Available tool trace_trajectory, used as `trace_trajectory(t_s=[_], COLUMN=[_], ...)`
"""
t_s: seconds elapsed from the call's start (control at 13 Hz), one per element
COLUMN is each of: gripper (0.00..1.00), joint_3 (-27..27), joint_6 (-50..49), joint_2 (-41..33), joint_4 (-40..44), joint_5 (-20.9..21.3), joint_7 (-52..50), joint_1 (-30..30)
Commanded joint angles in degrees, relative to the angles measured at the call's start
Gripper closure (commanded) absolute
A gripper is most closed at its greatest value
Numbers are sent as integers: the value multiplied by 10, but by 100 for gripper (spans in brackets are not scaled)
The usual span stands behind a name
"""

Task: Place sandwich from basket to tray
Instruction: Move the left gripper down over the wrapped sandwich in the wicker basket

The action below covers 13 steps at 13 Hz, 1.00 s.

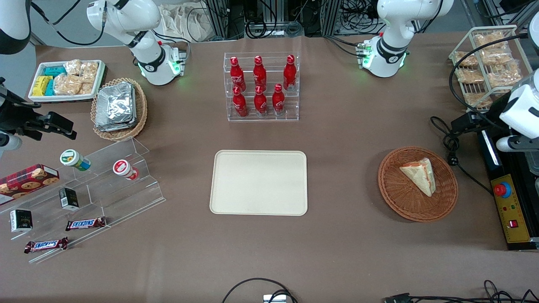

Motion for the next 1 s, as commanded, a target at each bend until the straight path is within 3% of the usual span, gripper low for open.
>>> trace_trajectory(t_s=[0.0,0.54,0.92], gripper=[0,0,0], joint_3=[3,5,12], joint_6=[-18,9,173], joint_2=[21,70,83], joint_4=[26,12,-127], joint_5=[1,16,18], joint_7=[6,-21,-274], joint_1=[-8,-4,26])
